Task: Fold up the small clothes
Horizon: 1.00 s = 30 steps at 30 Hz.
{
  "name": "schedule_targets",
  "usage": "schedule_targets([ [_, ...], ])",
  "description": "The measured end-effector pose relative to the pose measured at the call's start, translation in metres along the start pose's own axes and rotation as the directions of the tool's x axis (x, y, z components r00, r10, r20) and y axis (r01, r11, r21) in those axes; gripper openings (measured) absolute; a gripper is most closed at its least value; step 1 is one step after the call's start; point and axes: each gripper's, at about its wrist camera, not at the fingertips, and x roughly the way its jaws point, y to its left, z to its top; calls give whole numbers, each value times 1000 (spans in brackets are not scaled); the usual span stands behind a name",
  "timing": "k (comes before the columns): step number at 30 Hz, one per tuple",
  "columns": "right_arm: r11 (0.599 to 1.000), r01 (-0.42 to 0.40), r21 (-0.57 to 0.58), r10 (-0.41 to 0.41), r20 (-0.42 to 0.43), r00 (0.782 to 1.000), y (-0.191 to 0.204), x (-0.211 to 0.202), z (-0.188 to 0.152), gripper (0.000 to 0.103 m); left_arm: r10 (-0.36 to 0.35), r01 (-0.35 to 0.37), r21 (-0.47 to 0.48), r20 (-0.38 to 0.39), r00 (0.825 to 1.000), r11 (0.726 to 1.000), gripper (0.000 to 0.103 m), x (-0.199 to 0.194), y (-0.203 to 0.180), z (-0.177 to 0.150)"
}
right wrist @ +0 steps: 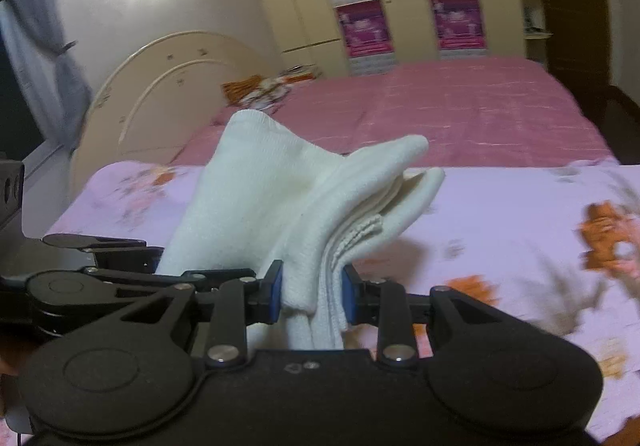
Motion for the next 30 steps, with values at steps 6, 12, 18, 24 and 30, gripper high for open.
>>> schedule_targets([
  [6,997,-75,-35,73,-58,996,67,32,-20,28,79,-82,-68,-48,996,994,35,-28,62,-45],
  [12,992,-118,-54,111,-108,988,112,55,-39,28,83,-89,-102,-58,995,991,35,-30,103,-76],
  [18,995,-84,-54,78,-115,990,122,60,-46,28,50,-56,-90,-67,996,994,36,-18,114,-89],
  [24,1000,-5,-5,4,-197,980,99,89,-66,28,116,-121,-94,-55,992,988,75,8,117,-110],
  [30,996,-35,81,50,-188,981,81,86,-71,33,112,-111,-186,-3,994,976,81,-21,144,-121],
])
